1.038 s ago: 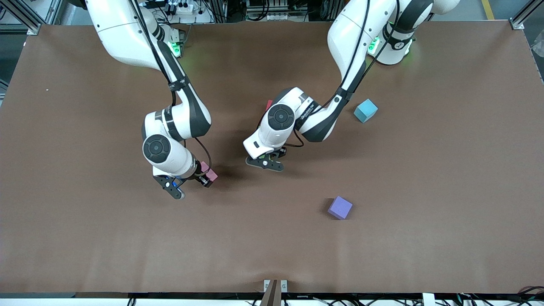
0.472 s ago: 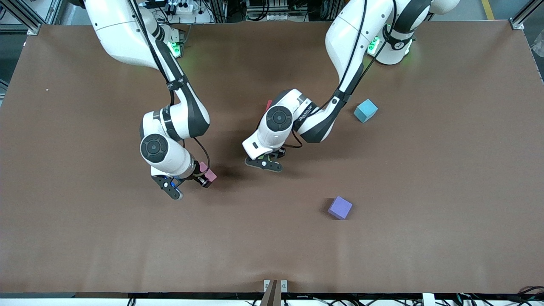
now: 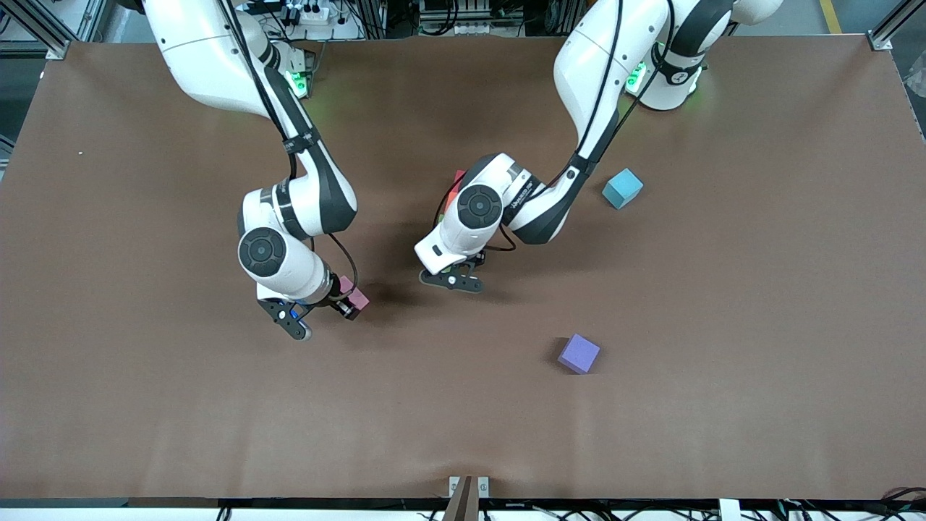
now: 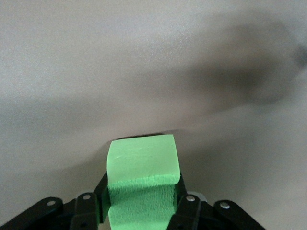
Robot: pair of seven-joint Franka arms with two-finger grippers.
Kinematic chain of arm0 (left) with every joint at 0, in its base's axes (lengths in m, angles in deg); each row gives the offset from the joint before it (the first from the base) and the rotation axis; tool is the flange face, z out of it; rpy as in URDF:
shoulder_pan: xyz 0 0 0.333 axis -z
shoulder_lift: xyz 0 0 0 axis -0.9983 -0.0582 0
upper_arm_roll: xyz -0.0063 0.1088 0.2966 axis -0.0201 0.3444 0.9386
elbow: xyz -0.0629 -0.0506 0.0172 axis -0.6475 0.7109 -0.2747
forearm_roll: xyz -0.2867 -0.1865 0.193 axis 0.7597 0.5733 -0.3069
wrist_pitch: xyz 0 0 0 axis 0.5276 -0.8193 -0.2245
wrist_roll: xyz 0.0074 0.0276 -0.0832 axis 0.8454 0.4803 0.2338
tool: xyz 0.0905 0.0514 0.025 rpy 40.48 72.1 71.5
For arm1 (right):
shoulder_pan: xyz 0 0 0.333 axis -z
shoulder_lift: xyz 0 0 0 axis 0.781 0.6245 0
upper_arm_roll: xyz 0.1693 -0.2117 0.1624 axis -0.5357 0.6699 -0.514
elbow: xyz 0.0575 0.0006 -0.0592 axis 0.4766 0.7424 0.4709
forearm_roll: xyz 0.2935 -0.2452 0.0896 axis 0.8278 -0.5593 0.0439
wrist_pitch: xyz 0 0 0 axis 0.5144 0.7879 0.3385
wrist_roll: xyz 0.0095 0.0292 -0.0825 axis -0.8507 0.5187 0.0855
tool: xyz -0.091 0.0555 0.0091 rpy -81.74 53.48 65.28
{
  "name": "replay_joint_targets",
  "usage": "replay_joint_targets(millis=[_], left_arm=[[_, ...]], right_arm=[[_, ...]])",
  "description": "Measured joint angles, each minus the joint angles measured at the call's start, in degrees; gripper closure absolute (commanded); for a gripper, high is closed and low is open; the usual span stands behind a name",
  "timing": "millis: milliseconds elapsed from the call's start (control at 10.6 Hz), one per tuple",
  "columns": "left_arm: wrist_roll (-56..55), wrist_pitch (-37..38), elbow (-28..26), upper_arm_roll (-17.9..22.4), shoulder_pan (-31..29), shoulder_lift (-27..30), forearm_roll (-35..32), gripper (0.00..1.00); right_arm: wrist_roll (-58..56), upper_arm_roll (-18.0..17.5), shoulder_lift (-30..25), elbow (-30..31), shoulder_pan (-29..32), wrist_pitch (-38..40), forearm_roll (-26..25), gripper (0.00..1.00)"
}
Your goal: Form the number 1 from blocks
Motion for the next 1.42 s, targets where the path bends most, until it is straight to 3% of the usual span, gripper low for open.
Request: replay_joint_targets(millis=[377,755,1132,1415], left_arm=[[-0.10,0.10,-0.38,0.01,0.41,-2.60,0.00,0.00],[-0.45,0.85,0.41,0.01,0.80,-2.38,0.00,0.00],[-2.54,9.43,1.64,0.95,-1.73,5.98,0.00,0.00],[-2.45,17.43,1.31,1.55,-10.76,13.46,-0.01,0.00]], right_arm=[[-0.70,-0.39,-0.01,-0.49,-0.25,-0.02,0.03,1.00],[-2.51,-3.15,0.36,-2.21,-1.13,-0.15,0.06,1.00],[-10.47,-3.69,1.37,-2.89,-1.44,-0.47,0.06,1.00],[-16.70,-4.95,4.93,-6.86,-4.54,-1.03,0.04,1.00]])
